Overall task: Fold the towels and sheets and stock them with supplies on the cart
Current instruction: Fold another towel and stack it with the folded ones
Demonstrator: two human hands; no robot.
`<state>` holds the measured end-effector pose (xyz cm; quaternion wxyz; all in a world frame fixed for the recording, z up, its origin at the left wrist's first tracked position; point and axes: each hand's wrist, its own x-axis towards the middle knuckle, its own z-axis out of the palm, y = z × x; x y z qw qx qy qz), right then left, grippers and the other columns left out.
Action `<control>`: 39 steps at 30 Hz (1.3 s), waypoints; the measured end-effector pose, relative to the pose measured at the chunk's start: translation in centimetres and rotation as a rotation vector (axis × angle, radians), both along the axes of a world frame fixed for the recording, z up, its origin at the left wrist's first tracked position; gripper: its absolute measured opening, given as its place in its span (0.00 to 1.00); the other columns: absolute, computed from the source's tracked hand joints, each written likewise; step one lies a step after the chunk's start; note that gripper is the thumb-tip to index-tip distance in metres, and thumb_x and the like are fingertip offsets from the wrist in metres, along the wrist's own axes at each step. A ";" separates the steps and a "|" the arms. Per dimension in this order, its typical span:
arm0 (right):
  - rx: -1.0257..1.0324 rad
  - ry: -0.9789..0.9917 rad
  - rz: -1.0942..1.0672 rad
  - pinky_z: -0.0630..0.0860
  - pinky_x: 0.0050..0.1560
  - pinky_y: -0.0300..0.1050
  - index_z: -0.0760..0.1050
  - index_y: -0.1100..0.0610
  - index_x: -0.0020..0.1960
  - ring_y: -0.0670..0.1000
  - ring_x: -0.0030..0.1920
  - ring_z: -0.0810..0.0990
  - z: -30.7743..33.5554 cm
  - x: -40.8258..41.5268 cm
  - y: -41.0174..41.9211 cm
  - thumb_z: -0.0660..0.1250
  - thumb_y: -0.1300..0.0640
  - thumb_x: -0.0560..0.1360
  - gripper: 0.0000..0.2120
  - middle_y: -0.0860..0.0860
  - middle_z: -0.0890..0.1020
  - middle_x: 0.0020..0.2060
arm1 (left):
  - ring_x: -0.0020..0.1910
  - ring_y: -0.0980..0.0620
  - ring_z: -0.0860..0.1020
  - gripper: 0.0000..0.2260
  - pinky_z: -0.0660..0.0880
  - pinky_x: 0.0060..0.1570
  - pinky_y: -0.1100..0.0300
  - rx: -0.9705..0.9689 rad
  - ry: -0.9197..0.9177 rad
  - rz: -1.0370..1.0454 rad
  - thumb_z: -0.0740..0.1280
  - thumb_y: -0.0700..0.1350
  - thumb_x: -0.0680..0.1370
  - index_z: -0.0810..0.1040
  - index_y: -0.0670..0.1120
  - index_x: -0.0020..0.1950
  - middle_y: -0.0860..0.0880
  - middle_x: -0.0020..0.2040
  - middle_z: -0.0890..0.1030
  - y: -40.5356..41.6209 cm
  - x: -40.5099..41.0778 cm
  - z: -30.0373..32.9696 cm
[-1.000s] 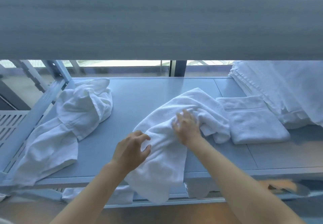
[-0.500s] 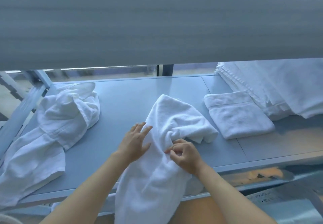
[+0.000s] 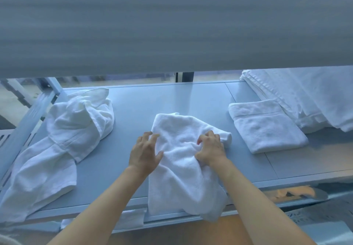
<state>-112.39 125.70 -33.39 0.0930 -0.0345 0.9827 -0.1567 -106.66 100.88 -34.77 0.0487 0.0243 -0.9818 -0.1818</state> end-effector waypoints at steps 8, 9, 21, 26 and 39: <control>-0.111 0.306 0.144 0.73 0.49 0.52 0.73 0.54 0.39 0.57 0.50 0.75 0.9 1.0 -0.7 0.65 0.68 0.65 0.09 0.49 0.76 0.41 | 0.48 0.39 0.79 0.06 0.70 0.42 0.55 0.126 -0.069 -0.003 0.69 0.41 0.74 0.78 0.42 0.50 0.46 0.49 0.75 0.1 -1.0 1.1; -0.141 0.430 0.146 0.73 0.47 0.53 0.74 0.55 0.39 0.58 0.47 0.75 1.3 1.1 -0.7 0.66 0.69 0.64 0.10 0.50 0.76 0.40 | 0.46 0.38 0.79 0.05 0.70 0.40 0.54 0.122 -0.009 -0.019 0.70 0.39 0.73 0.77 0.42 0.48 0.45 0.48 0.76 0.1 -1.0 2.0; -0.005 0.223 0.009 0.51 0.74 0.76 0.78 0.53 0.46 0.56 0.70 0.72 -1.4 5.0 2.1 0.64 0.66 0.72 0.10 0.49 0.78 0.58 | 0.57 0.42 0.78 0.11 0.78 0.51 0.48 0.007 0.085 -0.224 0.72 0.41 0.75 0.84 0.47 0.57 0.49 0.58 0.80 1.0 2.6 2.0; -0.097 0.347 0.041 0.62 0.73 0.66 0.77 0.56 0.64 0.57 0.74 0.69 -2.3 5.2 1.3 0.66 0.60 0.74 0.19 0.55 0.73 0.72 | 0.72 0.40 0.69 0.26 0.71 0.66 0.45 -0.026 -0.033 -0.101 0.71 0.50 0.78 0.72 0.48 0.75 0.42 0.75 0.69 1.2 2.7 -0.7; -0.111 0.305 0.239 0.73 0.57 0.52 0.77 0.46 0.63 0.54 0.64 0.76 -4.6 8.9 2.6 0.63 0.44 0.73 0.19 0.42 0.74 0.66 | 0.64 0.41 0.77 0.19 0.74 0.62 0.44 0.012 0.042 -0.012 0.60 0.57 0.78 0.81 0.51 0.63 0.50 0.64 0.79 -0.8 7.4 -2.6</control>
